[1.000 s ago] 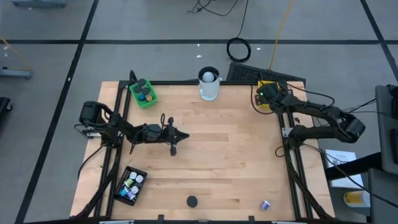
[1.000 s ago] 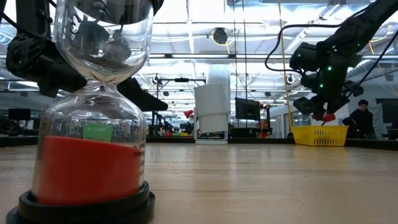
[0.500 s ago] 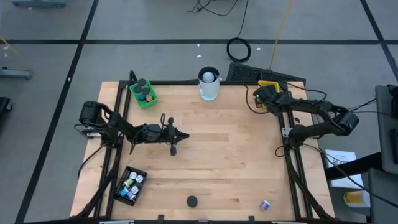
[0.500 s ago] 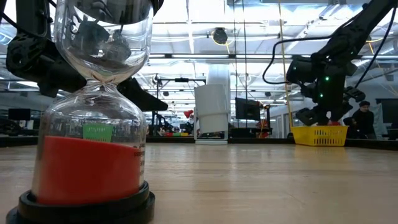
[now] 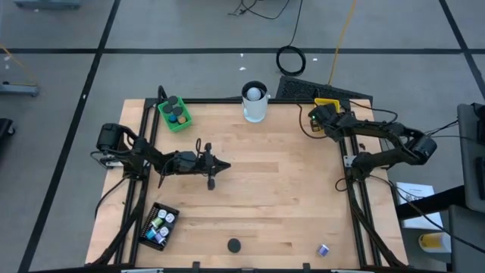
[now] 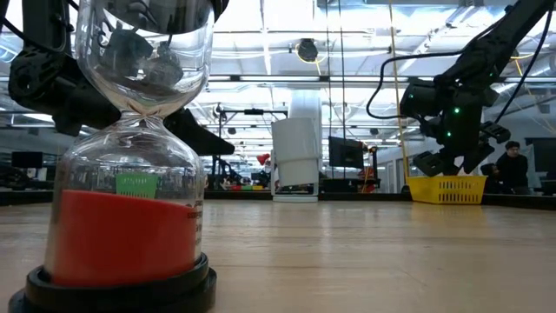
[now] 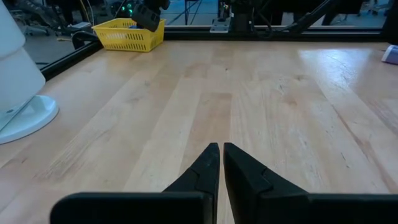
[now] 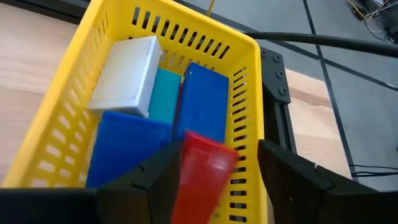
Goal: Pick & Place Office items
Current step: Put the red digital clock into the yellow bin, then put the red hourglass into the green bin
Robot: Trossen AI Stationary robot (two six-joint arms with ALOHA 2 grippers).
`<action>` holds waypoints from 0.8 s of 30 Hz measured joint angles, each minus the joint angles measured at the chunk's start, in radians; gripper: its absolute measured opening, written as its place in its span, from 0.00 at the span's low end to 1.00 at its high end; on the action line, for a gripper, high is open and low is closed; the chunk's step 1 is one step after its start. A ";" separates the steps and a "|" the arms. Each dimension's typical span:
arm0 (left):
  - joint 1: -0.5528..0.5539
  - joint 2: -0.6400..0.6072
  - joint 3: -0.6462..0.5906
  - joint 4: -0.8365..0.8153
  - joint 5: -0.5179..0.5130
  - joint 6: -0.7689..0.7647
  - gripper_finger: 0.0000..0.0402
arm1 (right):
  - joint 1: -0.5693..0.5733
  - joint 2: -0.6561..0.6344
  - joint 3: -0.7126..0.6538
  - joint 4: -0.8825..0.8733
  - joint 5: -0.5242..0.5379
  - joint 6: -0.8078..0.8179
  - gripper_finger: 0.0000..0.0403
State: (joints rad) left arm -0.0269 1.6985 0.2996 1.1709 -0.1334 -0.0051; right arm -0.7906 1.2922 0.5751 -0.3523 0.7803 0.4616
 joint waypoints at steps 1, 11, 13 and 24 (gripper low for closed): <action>0.000 0.000 0.000 0.000 0.000 0.000 0.08 | 0.000 0.000 0.000 0.000 0.000 -0.001 0.51; 0.027 0.000 0.020 -0.071 0.005 -0.098 0.08 | 0.015 -0.090 0.000 -0.031 -0.053 -0.104 0.38; 0.034 0.000 0.035 -0.113 0.002 -0.076 0.08 | 0.033 -0.133 0.000 -0.056 -0.053 -0.137 0.31; -0.051 0.000 0.044 -0.092 0.002 0.077 0.03 | 0.329 -0.342 0.001 -0.130 -0.163 -0.169 0.02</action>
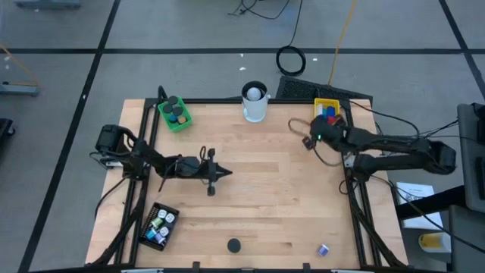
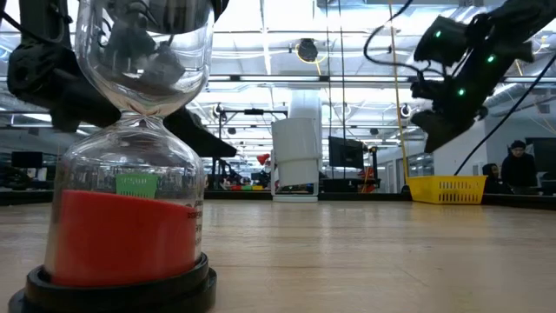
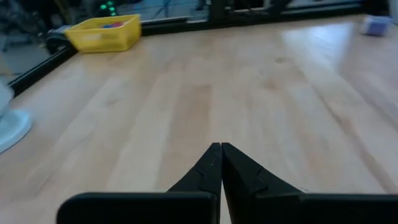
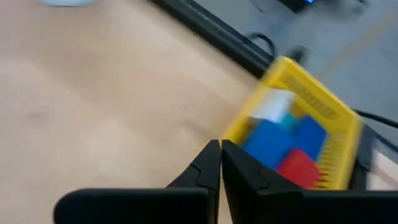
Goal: Pick & Place Office items
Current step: Put the red hourglass into the green bin
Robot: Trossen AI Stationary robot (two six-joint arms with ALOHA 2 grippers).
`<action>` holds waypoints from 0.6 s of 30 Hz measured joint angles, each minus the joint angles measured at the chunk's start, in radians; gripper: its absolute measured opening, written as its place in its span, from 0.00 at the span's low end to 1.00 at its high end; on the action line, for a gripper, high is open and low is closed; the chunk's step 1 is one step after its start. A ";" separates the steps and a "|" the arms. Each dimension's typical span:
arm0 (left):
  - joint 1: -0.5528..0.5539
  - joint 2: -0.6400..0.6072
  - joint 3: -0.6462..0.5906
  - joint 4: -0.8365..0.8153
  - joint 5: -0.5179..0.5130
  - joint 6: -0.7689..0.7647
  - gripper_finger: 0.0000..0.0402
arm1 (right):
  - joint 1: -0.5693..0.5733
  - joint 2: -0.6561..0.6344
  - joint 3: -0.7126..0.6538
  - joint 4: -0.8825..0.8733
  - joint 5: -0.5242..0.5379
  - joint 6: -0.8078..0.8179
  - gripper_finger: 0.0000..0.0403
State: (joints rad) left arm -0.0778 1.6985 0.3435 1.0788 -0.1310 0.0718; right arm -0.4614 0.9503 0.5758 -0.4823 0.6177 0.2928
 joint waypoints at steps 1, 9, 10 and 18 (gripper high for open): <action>-0.012 0.000 0.000 0.000 0.000 0.012 0.03 | 0.048 -0.003 0.000 -0.007 0.003 0.009 0.02; -0.084 0.000 0.000 0.043 0.003 0.080 0.03 | 0.481 0.039 0.000 -0.003 0.049 0.205 0.00; -0.090 0.000 0.000 0.043 0.003 0.081 0.03 | 0.537 0.054 0.000 0.008 0.065 0.237 0.00; -0.108 0.000 0.000 0.039 0.030 0.070 0.04 | 0.861 0.272 0.000 0.316 0.173 0.324 0.00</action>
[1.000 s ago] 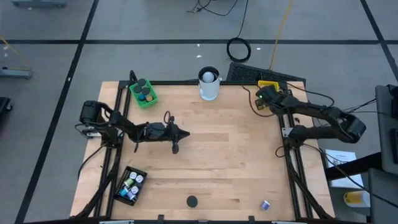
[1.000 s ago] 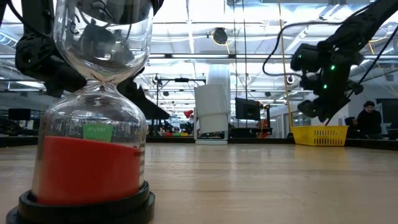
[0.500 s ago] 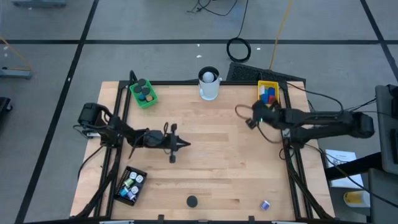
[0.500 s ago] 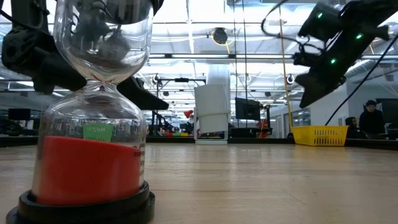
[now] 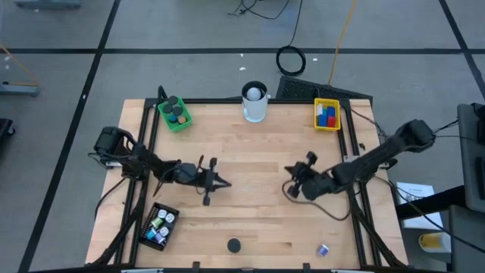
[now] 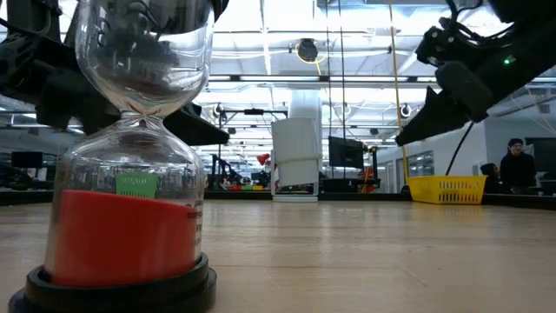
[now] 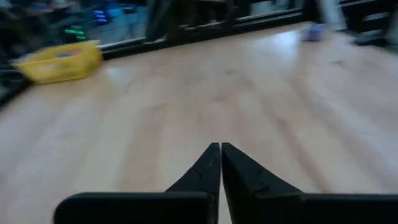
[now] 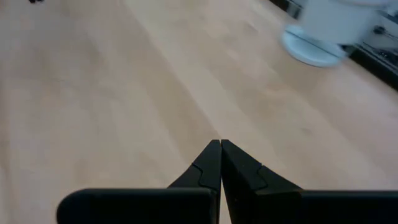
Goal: Pick & Place Office items
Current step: Put the red hourglass into the green bin
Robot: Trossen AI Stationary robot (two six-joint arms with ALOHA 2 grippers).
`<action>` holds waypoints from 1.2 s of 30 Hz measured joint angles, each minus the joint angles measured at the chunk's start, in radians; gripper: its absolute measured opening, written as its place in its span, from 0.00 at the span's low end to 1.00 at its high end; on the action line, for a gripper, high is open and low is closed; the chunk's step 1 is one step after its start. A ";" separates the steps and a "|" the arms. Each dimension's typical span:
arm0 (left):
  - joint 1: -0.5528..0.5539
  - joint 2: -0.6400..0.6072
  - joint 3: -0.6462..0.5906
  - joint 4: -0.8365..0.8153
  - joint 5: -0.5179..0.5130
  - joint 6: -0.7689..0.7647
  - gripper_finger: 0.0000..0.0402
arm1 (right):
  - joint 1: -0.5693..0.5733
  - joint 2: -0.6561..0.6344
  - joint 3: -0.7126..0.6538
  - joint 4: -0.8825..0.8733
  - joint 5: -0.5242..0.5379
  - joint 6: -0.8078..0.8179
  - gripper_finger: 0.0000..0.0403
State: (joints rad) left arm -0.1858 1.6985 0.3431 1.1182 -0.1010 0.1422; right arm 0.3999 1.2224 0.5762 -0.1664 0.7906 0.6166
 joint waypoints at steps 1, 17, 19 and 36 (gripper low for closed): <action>-0.009 0.000 0.000 -0.001 0.024 -0.007 0.05 | 0.019 0.030 0.000 0.050 0.008 -0.005 0.00; -0.359 0.000 0.169 -0.326 -0.022 -0.281 0.20 | 0.105 0.416 0.000 0.738 0.025 -0.277 0.00; -0.400 0.000 0.195 -0.380 -0.054 -0.340 0.30 | 0.106 0.443 0.000 0.773 0.024 -0.291 0.00; -0.560 0.278 0.406 -0.278 -0.314 -0.515 0.77 | 0.107 0.473 0.000 0.806 0.020 -0.292 0.00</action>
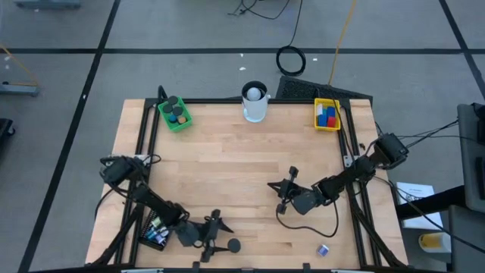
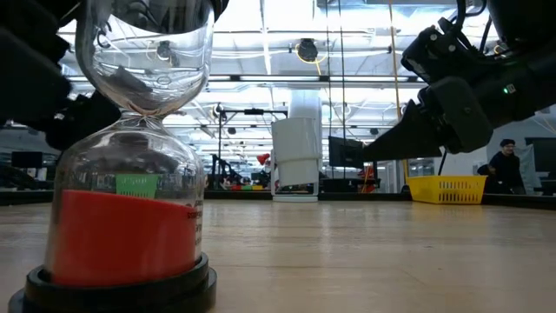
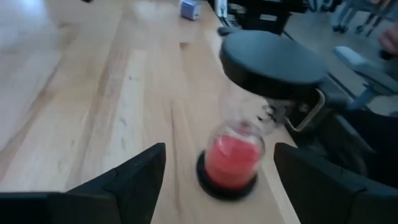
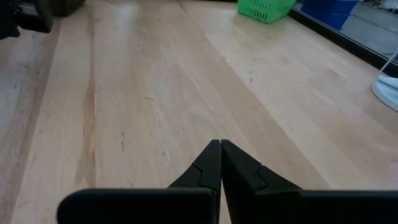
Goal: Pick & Place Office items
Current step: Put the red hourglass into the green bin
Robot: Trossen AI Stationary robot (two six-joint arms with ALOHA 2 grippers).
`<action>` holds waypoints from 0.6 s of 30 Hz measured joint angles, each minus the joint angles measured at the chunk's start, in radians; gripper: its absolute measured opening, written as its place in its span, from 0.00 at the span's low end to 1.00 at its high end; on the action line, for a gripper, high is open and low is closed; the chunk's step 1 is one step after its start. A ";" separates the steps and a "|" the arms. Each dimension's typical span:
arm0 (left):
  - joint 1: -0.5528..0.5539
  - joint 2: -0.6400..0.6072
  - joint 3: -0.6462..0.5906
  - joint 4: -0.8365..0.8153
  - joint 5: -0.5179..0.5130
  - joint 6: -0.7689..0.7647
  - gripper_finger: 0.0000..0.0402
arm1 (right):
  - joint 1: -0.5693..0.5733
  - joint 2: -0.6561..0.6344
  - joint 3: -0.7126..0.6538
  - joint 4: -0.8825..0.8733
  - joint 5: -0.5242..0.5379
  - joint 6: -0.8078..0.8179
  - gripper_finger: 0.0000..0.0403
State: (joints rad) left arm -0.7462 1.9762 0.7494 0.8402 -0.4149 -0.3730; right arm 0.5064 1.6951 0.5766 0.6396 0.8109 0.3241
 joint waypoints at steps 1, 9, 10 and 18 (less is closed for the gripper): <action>-0.002 0.010 0.011 0.000 -0.011 0.005 0.77 | 0.000 0.000 0.000 0.000 0.000 0.000 0.00; 0.001 0.016 0.023 0.124 0.004 0.078 0.77 | 0.001 0.000 0.000 0.000 0.000 0.000 0.00; 0.005 0.016 0.026 0.124 0.017 0.079 0.77 | 0.001 0.000 0.000 0.000 0.000 0.000 0.00; 0.058 0.109 0.043 0.234 0.140 0.083 0.77 | 0.001 0.000 -0.001 0.000 0.000 -0.004 0.00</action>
State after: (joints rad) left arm -0.6877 2.0851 0.7929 1.0737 -0.2749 -0.2899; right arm 0.5079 1.6947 0.5758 0.6395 0.8104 0.3202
